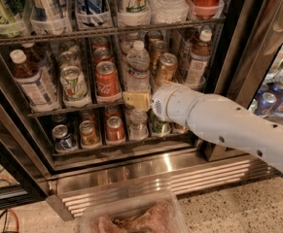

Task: Pick water bottle from middle shelf of fridge

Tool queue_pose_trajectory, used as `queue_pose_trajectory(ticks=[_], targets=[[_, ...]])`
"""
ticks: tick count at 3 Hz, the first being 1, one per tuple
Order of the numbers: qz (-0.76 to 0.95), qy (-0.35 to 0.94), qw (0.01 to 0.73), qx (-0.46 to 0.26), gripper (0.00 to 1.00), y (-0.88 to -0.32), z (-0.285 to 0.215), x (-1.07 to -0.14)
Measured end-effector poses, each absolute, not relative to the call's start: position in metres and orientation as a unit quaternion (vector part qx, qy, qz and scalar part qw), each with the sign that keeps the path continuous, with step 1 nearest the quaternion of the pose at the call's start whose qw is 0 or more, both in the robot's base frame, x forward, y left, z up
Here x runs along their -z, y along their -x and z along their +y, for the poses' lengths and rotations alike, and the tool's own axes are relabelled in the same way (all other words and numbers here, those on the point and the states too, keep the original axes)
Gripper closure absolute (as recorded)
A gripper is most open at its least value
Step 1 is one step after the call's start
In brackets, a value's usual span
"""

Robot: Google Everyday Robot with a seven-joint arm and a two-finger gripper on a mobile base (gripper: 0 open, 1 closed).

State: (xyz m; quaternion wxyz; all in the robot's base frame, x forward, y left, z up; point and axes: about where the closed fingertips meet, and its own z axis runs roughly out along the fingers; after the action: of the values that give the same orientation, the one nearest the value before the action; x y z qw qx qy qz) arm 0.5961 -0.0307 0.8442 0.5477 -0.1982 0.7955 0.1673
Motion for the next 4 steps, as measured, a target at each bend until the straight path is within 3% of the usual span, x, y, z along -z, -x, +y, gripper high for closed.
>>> queue_pose_trajectory(ticks=[4], targets=[[0.779,0.196,0.576,-0.150,0.25,-0.643,-0.022,-0.866]])
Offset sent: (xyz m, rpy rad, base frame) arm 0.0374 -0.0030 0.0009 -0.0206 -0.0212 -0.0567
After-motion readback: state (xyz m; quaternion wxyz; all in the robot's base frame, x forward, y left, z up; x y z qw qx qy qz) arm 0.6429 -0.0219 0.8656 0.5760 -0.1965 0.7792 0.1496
